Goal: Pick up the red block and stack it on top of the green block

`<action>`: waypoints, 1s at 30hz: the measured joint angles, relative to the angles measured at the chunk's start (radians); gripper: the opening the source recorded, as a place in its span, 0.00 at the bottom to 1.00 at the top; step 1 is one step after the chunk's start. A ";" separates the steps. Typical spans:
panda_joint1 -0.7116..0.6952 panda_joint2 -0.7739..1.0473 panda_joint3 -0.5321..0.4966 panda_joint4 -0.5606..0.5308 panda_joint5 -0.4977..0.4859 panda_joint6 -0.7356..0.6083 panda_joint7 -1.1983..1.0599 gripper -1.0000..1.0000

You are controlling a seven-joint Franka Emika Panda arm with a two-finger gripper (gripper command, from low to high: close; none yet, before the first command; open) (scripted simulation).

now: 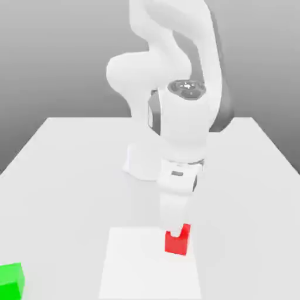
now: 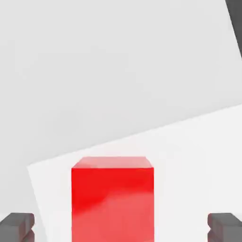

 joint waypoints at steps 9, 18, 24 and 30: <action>-0.084 0.169 0.115 0.020 0.130 0.140 -0.093 0.00; -0.059 0.118 0.080 0.016 0.089 0.097 -0.066 0.00; -0.041 -0.007 0.035 -0.002 -0.012 -0.007 0.008 0.00; -0.009 -0.045 -0.029 0.048 -0.067 -0.112 0.089 0.00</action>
